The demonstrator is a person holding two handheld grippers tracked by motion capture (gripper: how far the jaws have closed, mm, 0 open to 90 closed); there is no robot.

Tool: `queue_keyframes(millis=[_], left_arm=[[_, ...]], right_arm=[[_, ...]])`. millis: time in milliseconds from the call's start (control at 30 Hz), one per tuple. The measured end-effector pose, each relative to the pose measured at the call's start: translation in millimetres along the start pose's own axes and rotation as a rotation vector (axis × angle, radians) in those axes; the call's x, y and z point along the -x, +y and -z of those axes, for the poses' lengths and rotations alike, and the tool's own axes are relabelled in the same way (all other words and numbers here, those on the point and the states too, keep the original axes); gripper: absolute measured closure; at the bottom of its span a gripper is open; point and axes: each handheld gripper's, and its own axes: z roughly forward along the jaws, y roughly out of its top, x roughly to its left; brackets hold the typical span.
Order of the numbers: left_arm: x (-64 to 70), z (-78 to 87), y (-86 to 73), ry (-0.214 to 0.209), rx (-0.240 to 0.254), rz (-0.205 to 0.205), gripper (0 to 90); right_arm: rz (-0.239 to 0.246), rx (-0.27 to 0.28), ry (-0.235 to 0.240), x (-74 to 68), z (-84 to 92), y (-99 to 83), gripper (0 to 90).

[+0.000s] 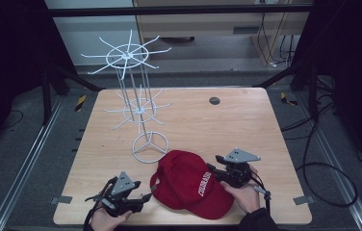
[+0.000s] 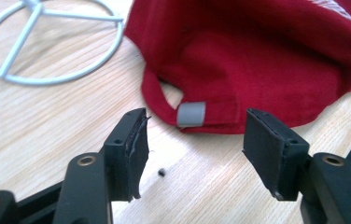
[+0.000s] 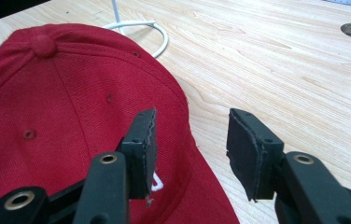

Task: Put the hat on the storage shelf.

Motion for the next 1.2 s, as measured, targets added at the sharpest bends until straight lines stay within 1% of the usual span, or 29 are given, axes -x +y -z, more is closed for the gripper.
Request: queue_keyframes(millis=[33, 100, 133, 200, 267, 333, 367, 400, 433, 467, 533, 600, 667, 733, 767, 800, 833, 900, 1000, 1067, 1133, 1200], left_arm=[[-0.6, 0.1, 0.4, 0.004, 0.007, 0.006, 40.3], [1.5, -3.6, 3.4, -0.012, 0.018, 0.01, 39.5], [3.7, -7.3, 5.5, -0.018, 0.017, 0.008, 39.5], [9.8, -17.6, 10.0, -0.037, 0.008, 0.003, 39.5], [15.9, -28.5, 13.9, -0.046, 0.0, -0.006, 39.7], [22.2, -41.9, 17.7, -0.052, -0.025, -0.007, 40.9], [24.0, -46.1, 18.3, -0.056, -0.031, -0.006, 42.3], [25.7, -51.4, 18.6, -0.06, -0.044, -0.007, 44.0], [27.3, -57.0, 18.2, -0.055, -0.066, -0.01, 46.8], [27.9, -59.9, 17.6, -0.053, -0.073, -0.013, 49.4], [28.0, -65.4, 16.4, -0.062, -0.093, -0.012, 55.1], [25.9, -67.5, 16.0, -0.053, -0.101, -0.011, 63.7], [22.0, -69.5, 15.8, -0.069, -0.107, 0.025, 71.2], [20.4, -72.0, 15.4, -0.086, -0.107, 0.041, 76.0], [20.8, -73.0, 15.3, -0.086, -0.104, 0.04, 79.7], [22.3, -74.0, 16.0, -0.074, -0.112, 0.03, 82.4], [23.5, -74.8, 16.1, -0.06, -0.108, 0.021, 89.0], [23.7, -75.4, 17.7, -0.056, -0.115, 0.022, 89.7], [24.4, -75.4, 18.4, -0.052, -0.107, 0.016, 90.0], [23.6, -75.7, 23.5, -0.039, -0.077, 0.0, 90.0], [21.4, -76.9, 29.7, -0.034, -0.052, 0.006, 90.0], [18.2, -82.5, 41.7, -0.047, -0.021, 0.016, 90.0]], right_arm=[[0.003, -0.001, -0.001, 0.1, -0.8, 0.0, 53.0], [0.001, -0.006, 0.008, -1.1, -3.0, 0.7, 52.6], [0.011, -0.005, 0.007, -1.4, -5.2, 1.3, 52.0], [0.013, -0.003, 0.018, -2.5, -9.2, 2.9, 50.0], [0.014, 0.003, 0.024, -3.1, -14.1, 4.7, 46.5], [0.016, 0.004, 0.032, -2.9, -21.0, 6.3, 43.8], [0.011, 0.002, 0.039, -3.1, -25.4, 7.1, 43.3], [0.009, -0.003, 0.045, -3.3, -28.0, 7.3, 43.2], [0.01, -0.01, 0.054, -3.4, -31.5, 7.3, 43.3], [0.013, -0.023, 0.06, -3.9, -35.6, 6.8, 43.8], [0.01, -0.053, 0.072, -4.6, -40.2, 5.5, 46.7], [0.003, -0.09, 0.08, -4.6, -44.1, 3.7, 52.4], [0.004, -0.122, 0.087, -3.8, -46.5, 1.9, 58.2], [0.004, -0.146, 0.093, -3.5, -48.2, 1.1, 66.7], [0.0, -0.161, 0.092, -3.7, -49.2, 0.8, 73.2], [-0.003, -0.172, 0.096, -3.6, -49.5, 0.6, 77.1], [-0.005, -0.186, 0.092, -4.8, -50.5, 0.2, 82.1], [0.013, -0.202, 0.08, -5.9, -50.3, 0.9, 87.0], [0.01, -0.211, 0.077, -7.0, -46.4, 2.8, 88.2], [0.003, -0.198, 0.073, -6.6, -41.3, 3.9, 88.1], [-0.002, -0.178, 0.059, -4.3, -32.3, 4.7, 87.9], [-0.009, -0.167, 0.037, -1.0, -23.0, 4.5, 87.6]])
